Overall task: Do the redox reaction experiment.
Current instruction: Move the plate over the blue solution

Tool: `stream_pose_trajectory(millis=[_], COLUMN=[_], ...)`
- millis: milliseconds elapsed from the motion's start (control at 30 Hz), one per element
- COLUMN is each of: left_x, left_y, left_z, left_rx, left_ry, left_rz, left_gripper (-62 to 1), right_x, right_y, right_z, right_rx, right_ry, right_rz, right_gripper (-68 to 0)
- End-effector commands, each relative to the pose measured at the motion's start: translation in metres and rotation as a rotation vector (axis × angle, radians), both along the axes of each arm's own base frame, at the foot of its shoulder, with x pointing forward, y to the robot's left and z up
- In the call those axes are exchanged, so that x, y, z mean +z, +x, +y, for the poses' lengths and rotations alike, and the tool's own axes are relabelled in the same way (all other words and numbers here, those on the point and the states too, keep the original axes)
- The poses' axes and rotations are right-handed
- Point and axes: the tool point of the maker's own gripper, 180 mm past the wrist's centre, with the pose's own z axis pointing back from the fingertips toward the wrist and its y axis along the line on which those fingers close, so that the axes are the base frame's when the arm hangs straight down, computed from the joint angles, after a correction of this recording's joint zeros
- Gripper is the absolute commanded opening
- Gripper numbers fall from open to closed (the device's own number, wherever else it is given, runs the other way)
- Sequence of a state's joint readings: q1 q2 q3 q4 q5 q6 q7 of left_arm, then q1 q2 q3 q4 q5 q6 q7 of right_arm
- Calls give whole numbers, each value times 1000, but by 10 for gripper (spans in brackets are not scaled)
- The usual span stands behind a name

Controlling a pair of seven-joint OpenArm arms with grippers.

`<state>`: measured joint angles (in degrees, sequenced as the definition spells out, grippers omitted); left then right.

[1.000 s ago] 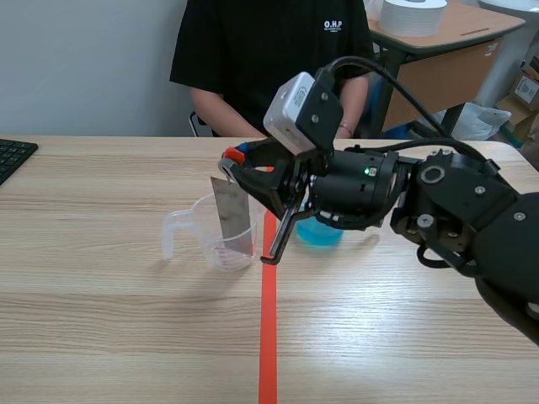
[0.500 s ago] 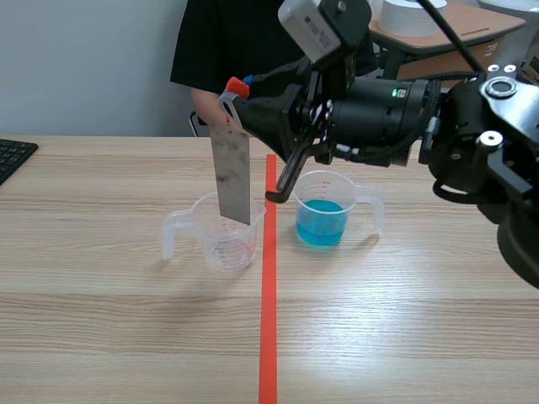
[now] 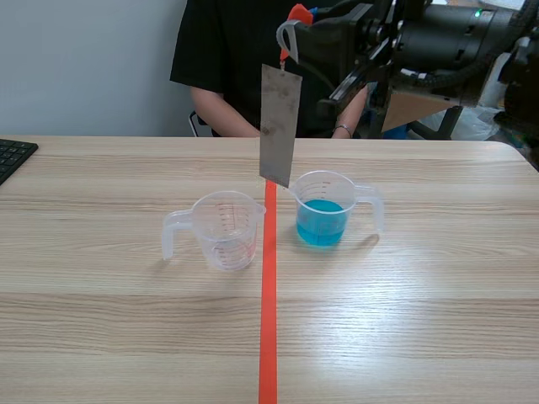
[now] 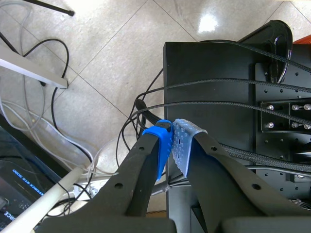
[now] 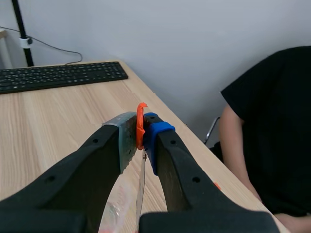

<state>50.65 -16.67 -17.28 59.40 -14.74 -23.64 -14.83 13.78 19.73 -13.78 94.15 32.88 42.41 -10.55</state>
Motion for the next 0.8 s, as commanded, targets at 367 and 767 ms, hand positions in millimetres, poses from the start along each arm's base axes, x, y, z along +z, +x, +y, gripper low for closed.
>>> stream_pose_trajectory(millis=[367,767], left_x=[-1,-2], left_y=[-5,-7], left_z=[0,0], left_rx=[-7,-9], left_ry=[4,4], left_rz=[30,43], left_gripper=[-575,-575], right_x=[25,25], right_y=[17,18], right_z=[-50,-51], right_rx=[-119,-122], right_ry=[-44,-45], right_rz=[-55,-55], right_gripper=[-660,-660])
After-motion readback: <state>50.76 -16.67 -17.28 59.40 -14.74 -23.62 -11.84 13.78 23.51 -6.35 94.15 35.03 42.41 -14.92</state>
